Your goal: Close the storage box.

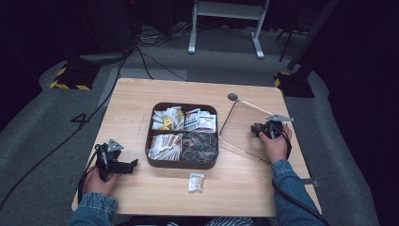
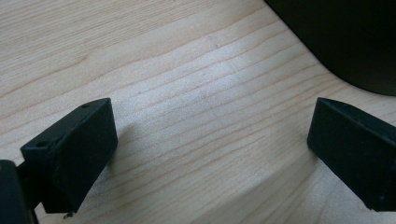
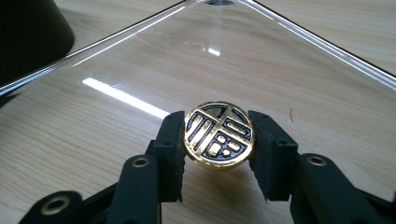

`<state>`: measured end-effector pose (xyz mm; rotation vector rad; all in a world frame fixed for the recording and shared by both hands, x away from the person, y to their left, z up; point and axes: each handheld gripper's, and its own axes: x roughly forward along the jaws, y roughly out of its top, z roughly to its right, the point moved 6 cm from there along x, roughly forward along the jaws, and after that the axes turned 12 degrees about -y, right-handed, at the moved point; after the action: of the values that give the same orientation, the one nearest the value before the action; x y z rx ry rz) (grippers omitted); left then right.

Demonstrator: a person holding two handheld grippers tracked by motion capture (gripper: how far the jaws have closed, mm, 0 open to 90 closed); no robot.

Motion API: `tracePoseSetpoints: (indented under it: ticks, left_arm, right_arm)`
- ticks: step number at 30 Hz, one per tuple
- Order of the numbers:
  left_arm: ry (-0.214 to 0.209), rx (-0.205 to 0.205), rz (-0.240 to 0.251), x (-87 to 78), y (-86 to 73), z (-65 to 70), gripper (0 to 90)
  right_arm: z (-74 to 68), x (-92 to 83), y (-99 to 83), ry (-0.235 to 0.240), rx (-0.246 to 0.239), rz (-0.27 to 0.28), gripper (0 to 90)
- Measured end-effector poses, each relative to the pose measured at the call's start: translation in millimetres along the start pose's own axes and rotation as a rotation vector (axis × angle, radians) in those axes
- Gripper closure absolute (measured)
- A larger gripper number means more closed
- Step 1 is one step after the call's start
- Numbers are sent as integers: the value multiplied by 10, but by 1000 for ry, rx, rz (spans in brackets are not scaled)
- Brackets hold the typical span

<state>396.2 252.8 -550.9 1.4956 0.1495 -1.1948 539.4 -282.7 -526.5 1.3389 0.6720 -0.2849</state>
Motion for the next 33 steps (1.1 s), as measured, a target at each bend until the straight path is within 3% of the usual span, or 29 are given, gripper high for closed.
tracePoseSetpoints:
  ticks: [20,27,33]
  left_arm:
    - [0,0,0,0,1,0,20]
    - [0,0,0,0,0,-1,20]
    - [0,0,0,0,0,0,20]
  right_arm:
    - [24,-433,258,25,27,110,593]
    - [-84,-490,390,55,33,119,593]
    - [-264,-569,590,83,-7,126,593]
